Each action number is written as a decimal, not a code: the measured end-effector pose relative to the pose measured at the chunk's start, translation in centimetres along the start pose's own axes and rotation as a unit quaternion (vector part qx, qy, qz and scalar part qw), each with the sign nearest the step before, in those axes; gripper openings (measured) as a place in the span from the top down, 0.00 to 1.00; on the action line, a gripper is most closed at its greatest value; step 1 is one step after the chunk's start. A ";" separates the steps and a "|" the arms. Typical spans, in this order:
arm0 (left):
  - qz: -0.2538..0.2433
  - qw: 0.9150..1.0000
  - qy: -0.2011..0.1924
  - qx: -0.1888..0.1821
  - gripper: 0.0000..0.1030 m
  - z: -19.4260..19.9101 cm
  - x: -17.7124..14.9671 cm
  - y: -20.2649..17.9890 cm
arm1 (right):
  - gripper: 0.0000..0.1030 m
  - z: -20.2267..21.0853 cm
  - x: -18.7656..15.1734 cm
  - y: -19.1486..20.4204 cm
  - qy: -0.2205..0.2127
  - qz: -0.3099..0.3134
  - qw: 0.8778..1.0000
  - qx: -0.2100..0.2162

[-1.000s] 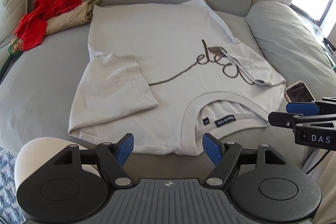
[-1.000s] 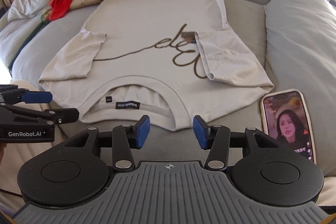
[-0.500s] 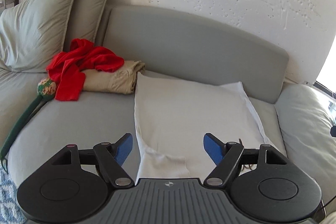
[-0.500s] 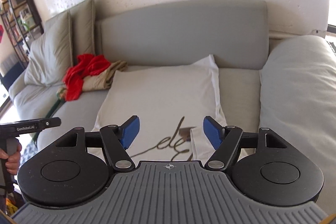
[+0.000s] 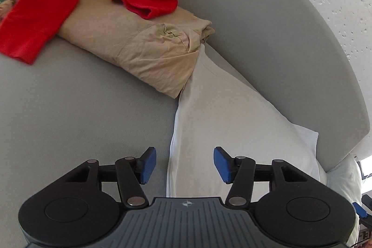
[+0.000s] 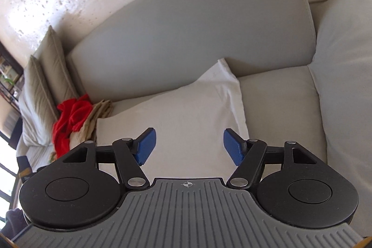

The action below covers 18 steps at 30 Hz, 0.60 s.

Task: Fold clothes
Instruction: 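Move both tools to the collar end of the shirt and grasp it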

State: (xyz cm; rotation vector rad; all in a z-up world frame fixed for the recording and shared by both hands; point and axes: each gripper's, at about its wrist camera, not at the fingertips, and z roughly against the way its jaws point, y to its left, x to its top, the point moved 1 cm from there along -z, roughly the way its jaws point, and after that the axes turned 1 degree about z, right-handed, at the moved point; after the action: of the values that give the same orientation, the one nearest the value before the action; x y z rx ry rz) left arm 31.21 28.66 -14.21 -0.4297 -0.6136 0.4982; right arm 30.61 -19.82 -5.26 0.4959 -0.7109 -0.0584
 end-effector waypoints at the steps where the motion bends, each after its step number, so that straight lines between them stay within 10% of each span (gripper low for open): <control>1: -0.003 1.000 0.003 -0.008 0.50 -1.0 0.6 0.0 | 0.32 -1.2 0.4 -0.6 0.000 -0.004 1.000 -0.005; 18: 0.025 0.999 -0.029 -0.020 0.55 -7.2 7.2 -1.9 | 0.47 -15.6 6.6 -7.1 0.013 -0.022 0.999 -0.019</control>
State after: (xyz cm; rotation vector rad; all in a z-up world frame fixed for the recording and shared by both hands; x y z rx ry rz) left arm 41.44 29.47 -15.38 -0.4713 -0.6707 0.5475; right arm 46.40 -21.03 -14.49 0.4759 -0.6721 -0.1067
